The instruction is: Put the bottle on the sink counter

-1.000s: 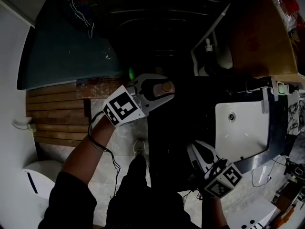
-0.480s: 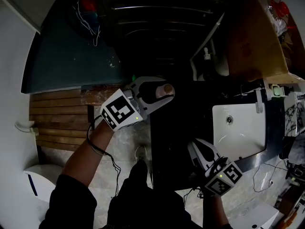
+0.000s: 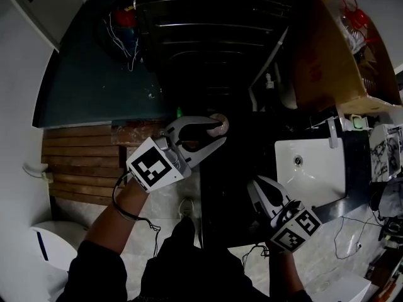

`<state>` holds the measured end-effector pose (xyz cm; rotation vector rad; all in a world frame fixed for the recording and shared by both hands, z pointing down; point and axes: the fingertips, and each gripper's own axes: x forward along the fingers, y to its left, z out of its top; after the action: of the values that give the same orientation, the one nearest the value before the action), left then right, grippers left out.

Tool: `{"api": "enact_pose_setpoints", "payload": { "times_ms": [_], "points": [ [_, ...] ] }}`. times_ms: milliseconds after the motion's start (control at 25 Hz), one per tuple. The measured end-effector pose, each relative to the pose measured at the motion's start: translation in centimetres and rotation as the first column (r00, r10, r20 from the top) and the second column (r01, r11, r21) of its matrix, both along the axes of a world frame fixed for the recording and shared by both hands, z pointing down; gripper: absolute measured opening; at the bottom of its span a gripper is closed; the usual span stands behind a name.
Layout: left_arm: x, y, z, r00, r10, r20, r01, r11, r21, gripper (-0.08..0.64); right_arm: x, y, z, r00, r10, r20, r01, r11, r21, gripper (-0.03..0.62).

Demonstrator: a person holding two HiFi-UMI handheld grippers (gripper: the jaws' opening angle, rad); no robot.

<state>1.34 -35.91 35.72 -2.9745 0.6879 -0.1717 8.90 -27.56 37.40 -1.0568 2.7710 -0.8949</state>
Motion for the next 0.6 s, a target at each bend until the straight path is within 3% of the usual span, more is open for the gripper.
{"api": "enact_pose_setpoints", "payload": {
  "times_ms": [600],
  "points": [
    [-2.4,5.4,-4.7,0.985,-0.147,-0.091,0.148,0.989,-0.002,0.03,-1.0,1.4,-4.9,1.0,-0.016,0.005,0.015,0.995,0.096,0.025]
  ]
}}
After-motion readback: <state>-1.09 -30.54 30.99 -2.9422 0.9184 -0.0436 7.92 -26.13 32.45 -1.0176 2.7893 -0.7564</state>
